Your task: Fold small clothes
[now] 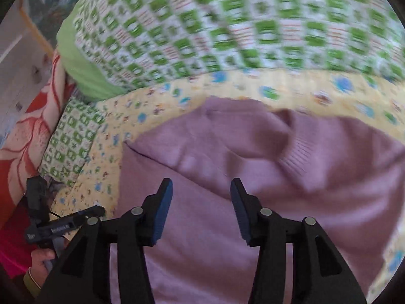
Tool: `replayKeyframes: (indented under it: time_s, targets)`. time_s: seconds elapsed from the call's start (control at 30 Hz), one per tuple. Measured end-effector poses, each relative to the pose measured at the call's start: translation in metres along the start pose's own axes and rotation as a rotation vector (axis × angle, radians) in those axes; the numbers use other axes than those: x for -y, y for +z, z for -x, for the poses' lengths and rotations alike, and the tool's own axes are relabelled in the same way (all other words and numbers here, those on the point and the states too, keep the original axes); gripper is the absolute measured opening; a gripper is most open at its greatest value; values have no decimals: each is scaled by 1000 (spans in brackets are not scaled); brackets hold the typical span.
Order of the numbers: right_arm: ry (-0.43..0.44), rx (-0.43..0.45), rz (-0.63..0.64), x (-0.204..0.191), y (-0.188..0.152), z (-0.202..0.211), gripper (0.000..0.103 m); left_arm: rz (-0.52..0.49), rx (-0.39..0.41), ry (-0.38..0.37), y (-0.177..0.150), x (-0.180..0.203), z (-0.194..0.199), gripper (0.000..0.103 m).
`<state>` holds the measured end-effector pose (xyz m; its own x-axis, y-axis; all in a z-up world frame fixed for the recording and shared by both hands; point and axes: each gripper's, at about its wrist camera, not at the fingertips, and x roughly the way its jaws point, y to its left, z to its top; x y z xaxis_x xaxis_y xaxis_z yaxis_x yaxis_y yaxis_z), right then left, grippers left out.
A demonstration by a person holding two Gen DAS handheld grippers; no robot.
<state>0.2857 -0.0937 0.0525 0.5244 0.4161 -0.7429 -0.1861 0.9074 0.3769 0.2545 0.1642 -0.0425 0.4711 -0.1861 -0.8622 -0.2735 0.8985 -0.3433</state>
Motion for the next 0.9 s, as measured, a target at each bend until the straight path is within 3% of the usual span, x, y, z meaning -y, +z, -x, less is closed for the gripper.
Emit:
replayKeyframes:
  time_s: [0.2, 0.47, 0.5, 0.53, 0.6, 0.73, 0.9]
  targets:
    - [97, -81, 185, -59, 41, -79, 50, 30, -30, -21, 5, 1, -23, 68]
    - [41, -181, 690, -130, 48, -151, 48, -11, -43, 1, -9, 3, -42, 69]
    - [8, -190, 737, -133, 45, -158, 23, -15, -38, 7, -8, 5, -43, 68]
    - [-33, -211, 770, -134, 44, -169, 9, -17, -31, 14, -7, 6, -43, 66]
    - [-29, -216, 724, -125, 54, -178, 9, -16, -26, 22, -5, 6, -43, 63]
    - [17, -170, 471, -98, 85, -188, 8, -14, -33, 36, -3, 6, -50, 65]
    - [-9, -146, 397, -91, 78, -194, 10, -30, -40, 48, 0, 12, -49, 64]
